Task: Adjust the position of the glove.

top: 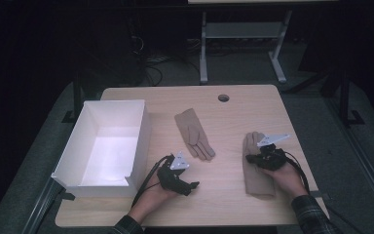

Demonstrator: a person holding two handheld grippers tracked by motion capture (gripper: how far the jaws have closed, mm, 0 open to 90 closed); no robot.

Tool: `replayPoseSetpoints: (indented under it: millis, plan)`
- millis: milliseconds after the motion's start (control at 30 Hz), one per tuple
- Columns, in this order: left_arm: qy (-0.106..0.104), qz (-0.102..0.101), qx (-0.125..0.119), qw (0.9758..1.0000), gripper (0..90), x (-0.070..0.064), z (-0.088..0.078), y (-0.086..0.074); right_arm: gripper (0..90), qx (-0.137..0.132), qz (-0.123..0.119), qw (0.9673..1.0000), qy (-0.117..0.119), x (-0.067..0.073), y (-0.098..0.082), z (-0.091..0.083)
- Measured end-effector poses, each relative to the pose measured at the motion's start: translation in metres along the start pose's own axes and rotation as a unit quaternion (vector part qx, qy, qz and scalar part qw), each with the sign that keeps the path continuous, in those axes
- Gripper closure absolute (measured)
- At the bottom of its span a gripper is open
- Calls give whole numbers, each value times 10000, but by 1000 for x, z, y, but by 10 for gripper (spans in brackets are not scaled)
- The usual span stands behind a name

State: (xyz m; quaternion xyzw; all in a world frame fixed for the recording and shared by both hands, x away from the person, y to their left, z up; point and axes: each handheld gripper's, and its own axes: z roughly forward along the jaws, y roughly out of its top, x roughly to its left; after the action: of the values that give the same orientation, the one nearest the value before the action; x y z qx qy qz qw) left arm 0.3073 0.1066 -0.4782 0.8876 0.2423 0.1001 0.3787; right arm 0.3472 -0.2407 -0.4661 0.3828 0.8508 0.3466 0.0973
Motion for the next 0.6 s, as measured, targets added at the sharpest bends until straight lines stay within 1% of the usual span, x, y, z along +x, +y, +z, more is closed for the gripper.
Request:
replayPoseSetpoints:
  millis: [67, 167, 300, 400, 433, 500, 533, 567, 600]
  plan:
    - [-3, -4, -3, 10000, 124, 0, 0, 0, 900, 11, -35, 9999, 95, 6, 2, 3]
    - [6, 22, 0, 10000, 123, 0, 0, 0, 900, 47, -146, 9997, 212, 20, 7, 9]
    - [13, 49, -1, 10000, 124, 1, 0, 0, 900, 51, -319, 9992, 254, 33, 13, 16]
    - [14, 46, -2, 10000, 124, 1, 0, 0, 900, 64, -384, 9990, 226, 36, 14, 16]
    - [5, 25, 1, 10000, 123, 0, 0, 0, 898, 35, -349, 9991, 248, 36, 14, 14]
    - [6, 22, 3, 10000, 123, 0, 0, 0, 865, -33, -337, 9991, 254, 35, 14, 8]
    - [6, 26, 2, 10000, 124, 0, 0, 0, 854, -64, -373, 9990, 237, 35, 15, 6]
    - [4, 28, 1, 10000, 124, 0, 0, 0, 828, -124, -313, 9992, 220, 35, 15, 2]
    - [4, 31, 1, 10000, 124, 1, 0, 0, 816, -187, -332, 9991, 173, 33, 14, -1]
